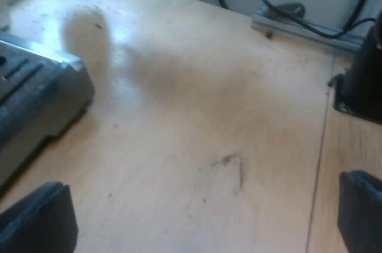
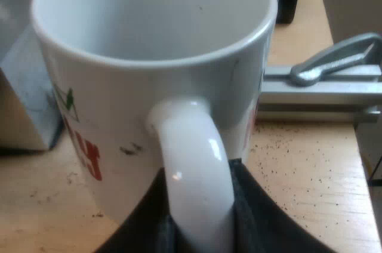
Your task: Place mug into machine
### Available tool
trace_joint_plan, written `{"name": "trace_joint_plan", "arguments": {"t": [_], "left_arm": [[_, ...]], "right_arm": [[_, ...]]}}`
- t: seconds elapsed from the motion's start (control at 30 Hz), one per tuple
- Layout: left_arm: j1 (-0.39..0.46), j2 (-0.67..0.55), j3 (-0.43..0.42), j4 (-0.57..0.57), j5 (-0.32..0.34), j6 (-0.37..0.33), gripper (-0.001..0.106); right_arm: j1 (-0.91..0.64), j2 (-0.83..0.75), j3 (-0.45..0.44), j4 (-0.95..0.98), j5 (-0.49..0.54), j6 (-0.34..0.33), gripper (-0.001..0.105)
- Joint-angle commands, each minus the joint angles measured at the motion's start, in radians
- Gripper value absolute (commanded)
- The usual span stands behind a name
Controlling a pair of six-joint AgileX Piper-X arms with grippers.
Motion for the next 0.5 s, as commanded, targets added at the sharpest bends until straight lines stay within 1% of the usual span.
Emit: {"name": "trace_joint_plan", "arguments": {"t": [0.03, 0.1, 0.17, 0.2, 0.23, 0.3, 0.37, 0.4, 0.43, 0.5], "left_arm": [[-0.004, -0.002, -0.005, -0.024, -0.066, -0.014, 0.091], [-0.004, -0.002, -0.005, -0.022, -0.083, -0.014, 0.091], [-0.004, -0.002, -0.005, -0.022, -0.083, -0.017, 0.091], [-0.004, -0.002, -0.008, -0.020, -0.083, -0.018, 0.091], [-0.004, -0.002, -0.010, -0.017, -0.090, -0.018, 0.091], [-0.004, -0.002, -0.017, 0.002, -0.131, -0.018, 0.091], [-0.004, -0.008, -0.018, 0.006, -0.163, -0.018, 0.091], [-0.004, -0.019, -0.018, 0.006, -0.194, -0.018, 0.091], [-0.004, -0.022, -0.018, 0.006, -0.199, -0.018, 0.091], [-0.004, -0.061, -0.018, 0.006, -0.266, -0.018, 0.091]], "right_arm": [[-0.001, -0.140, -0.005, 0.141, -0.022, -0.051, 0.000], [-0.001, -0.243, -0.005, 0.259, -0.014, -0.089, 0.000], [-0.001, -0.325, -0.005, 0.335, -0.014, -0.108, 0.000], [-0.001, -0.381, -0.005, 0.384, -0.014, -0.110, 0.000], [-0.001, -0.400, -0.005, 0.400, -0.014, -0.109, 0.000], [-0.001, -0.510, -0.005, 0.509, -0.014, -0.121, 0.000], [0.001, -0.582, -0.005, 0.594, -0.014, -0.123, 0.000], [0.006, -0.625, -0.005, 0.647, -0.014, -0.123, 0.000], [0.011, -0.638, -0.005, 0.663, -0.014, -0.123, 0.000], [0.038, -0.709, -0.005, 0.742, -0.014, -0.123, 0.000]]}}
